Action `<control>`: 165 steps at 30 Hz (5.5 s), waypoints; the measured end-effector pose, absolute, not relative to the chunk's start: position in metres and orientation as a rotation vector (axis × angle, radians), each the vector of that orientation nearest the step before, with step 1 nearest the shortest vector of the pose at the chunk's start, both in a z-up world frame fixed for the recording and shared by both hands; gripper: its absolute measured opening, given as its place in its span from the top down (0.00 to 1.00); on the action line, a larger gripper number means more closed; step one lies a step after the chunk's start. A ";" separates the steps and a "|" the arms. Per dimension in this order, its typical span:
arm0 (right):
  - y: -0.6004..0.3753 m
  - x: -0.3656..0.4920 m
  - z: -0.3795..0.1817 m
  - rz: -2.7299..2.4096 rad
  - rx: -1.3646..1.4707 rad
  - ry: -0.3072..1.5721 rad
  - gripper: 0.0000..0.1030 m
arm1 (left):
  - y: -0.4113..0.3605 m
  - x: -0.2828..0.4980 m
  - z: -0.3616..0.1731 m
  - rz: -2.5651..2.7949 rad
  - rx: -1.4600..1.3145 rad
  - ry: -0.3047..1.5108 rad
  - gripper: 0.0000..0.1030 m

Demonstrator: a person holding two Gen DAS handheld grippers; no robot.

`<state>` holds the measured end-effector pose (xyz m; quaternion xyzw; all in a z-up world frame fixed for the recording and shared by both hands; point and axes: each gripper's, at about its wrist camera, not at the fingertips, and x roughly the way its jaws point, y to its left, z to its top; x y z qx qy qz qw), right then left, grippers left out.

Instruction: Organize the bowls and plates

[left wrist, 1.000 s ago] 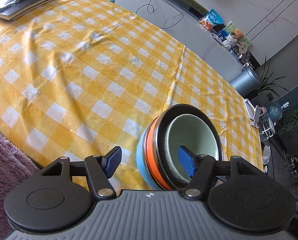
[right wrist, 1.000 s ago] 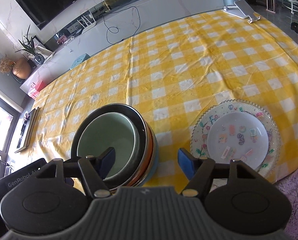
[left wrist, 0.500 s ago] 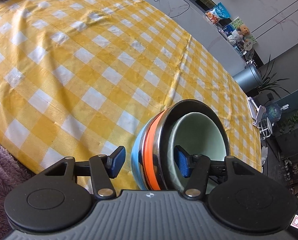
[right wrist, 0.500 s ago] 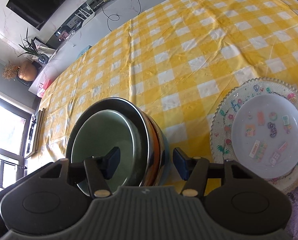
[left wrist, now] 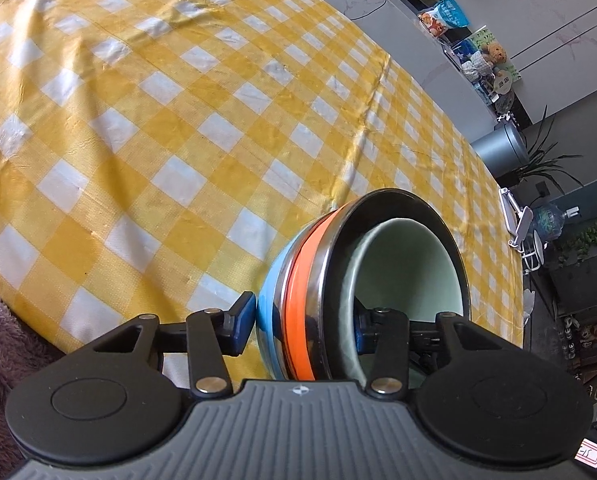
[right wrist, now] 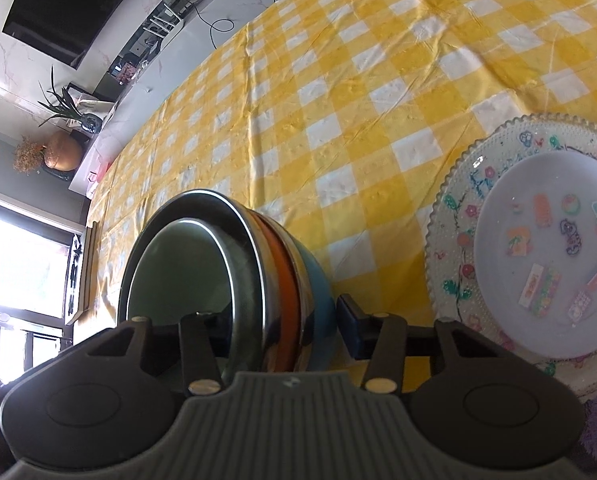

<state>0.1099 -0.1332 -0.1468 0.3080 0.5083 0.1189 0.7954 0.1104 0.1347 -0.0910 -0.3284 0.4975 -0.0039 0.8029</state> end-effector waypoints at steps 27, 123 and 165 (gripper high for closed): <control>-0.151 0.094 -0.125 0.240 0.667 1.064 0.56 | 0.113 0.102 -0.064 -0.055 -0.634 1.050 0.52; -0.270 -0.096 -0.009 0.069 0.175 0.473 0.28 | -0.031 -0.039 0.045 -0.264 0.086 0.453 0.31; -0.240 -0.124 -0.098 0.111 0.080 0.521 0.23 | -0.046 -0.058 -0.042 -0.171 0.240 0.716 0.29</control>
